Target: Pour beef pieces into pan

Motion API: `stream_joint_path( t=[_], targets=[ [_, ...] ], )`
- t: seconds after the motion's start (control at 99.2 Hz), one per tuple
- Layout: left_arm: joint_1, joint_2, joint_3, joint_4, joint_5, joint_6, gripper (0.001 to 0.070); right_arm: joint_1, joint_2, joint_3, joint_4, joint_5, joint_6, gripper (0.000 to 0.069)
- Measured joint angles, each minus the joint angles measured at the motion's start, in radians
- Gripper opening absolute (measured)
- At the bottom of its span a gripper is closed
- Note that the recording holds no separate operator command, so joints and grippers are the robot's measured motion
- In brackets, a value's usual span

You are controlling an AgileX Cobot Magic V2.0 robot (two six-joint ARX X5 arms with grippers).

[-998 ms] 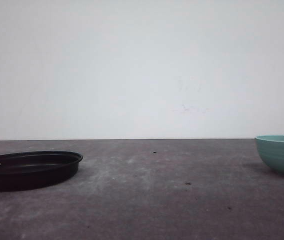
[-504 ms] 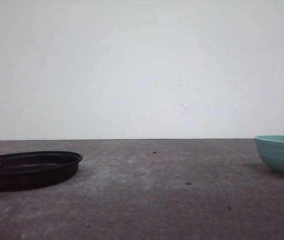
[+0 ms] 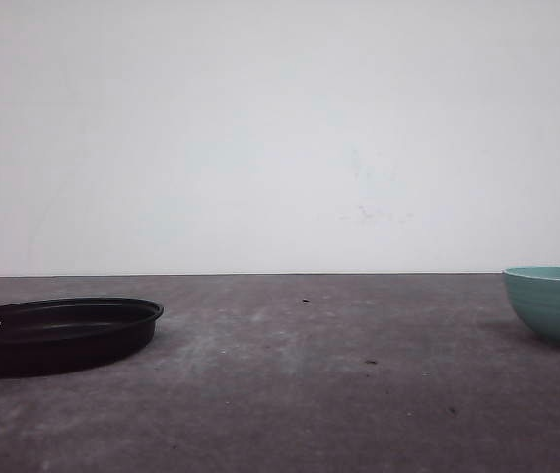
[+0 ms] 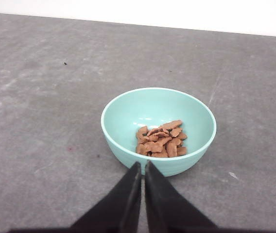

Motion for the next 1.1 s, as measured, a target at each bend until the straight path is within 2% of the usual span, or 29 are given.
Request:
stream_joint_path(
  t=[0.292, 0.444, 0.948, 1.028, 1.099],
  targets=[
    [0.000, 0.000, 0.000, 0.000, 0.000, 0.000, 0.0061, 0.000, 0.000, 0.000, 0.008, 0.000, 0.000, 0.0010],
    [0.000, 0.000, 0.000, -0.002, -0.033, 0.008, 0.0061, 0.000, 0.000, 0.000, 0.045, 0.000, 0.002, 0.0010],
    [0.000, 0.000, 0.000, -0.002, -0.034, 0.014, 0.0061, 0.000, 0.000, 0.000, 0.060, 0.000, 0.003, 0.0010],
    [0.000, 0.000, 0.000, -0.003, -0.034, -0.010, 0.0061, 0.000, 0.000, 0.000, 0.060, 0.003, 0.003, 0.0010],
    [0.000, 0.000, 0.000, -0.003, -0.034, -0.056, 0.0060, 0.000, 0.000, 0.000, 0.060, 0.003, 0.003, 0.0010]
  ],
)
